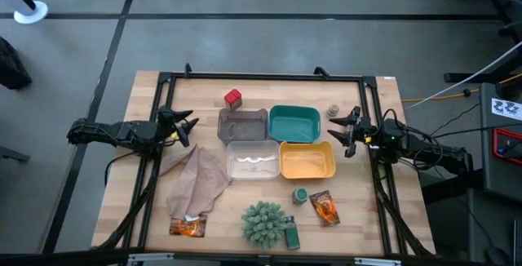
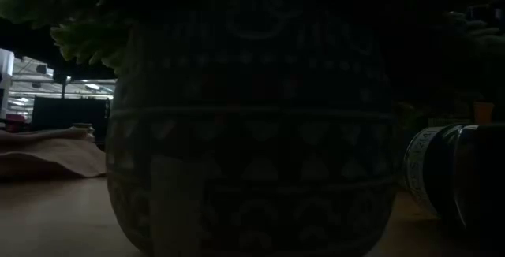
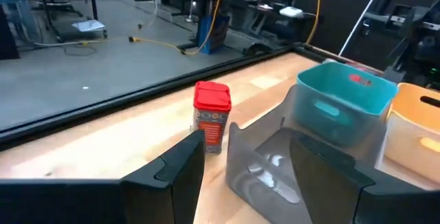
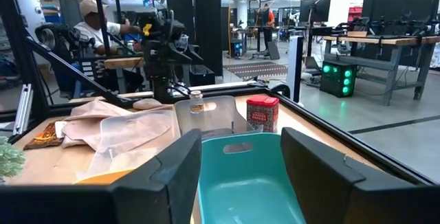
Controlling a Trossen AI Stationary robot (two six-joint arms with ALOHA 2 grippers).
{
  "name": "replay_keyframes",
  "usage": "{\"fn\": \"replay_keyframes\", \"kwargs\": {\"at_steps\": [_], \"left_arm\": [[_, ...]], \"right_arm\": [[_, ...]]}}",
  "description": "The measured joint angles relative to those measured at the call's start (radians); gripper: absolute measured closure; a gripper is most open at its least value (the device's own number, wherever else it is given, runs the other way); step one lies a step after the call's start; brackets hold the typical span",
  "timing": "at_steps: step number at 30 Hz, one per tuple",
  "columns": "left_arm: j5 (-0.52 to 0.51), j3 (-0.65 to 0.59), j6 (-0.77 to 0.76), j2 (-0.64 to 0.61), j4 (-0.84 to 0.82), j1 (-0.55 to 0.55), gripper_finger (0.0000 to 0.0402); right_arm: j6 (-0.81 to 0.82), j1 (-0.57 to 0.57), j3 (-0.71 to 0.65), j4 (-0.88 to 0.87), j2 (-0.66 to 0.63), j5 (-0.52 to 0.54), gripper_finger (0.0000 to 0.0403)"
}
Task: Sort spices by type
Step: Put the left brown seasoning bottle into the black bin
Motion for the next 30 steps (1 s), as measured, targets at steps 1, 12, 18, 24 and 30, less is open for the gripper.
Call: {"fn": "replay_keyframes", "kwargs": {"at_steps": [1, 12, 18, 24, 30], "left_arm": [[-0.006, 0.000, 0.019, 0.000, 0.004, 0.000, 0.0205], [-0.015, 0.000, 0.003, 0.000, 0.031, 0.000, 0.0205], [0.000, 0.066, 0.008, 0.011, 0.068, 0.000, 0.0205], [0.001, 0.206, -0.039, 0.106, 0.011, 0.002, 0.0205], [0.024, 0.430, -0.213, 0.302, -0.250, 0.002, 0.0205]], "right_arm": [[0.013, 0.000, 0.000, -0.004, 0.000, -0.001, 0.0203], [0.045, 0.000, 0.000, -0.018, 0.000, -0.006, 0.0203], [0.045, 0.000, 0.000, -0.018, 0.000, -0.006, 0.0203], [0.045, 0.000, 0.000, -0.018, 0.000, -0.006, 0.0203], [0.045, 0.000, 0.000, -0.018, 0.000, -0.006, 0.0203]]}}
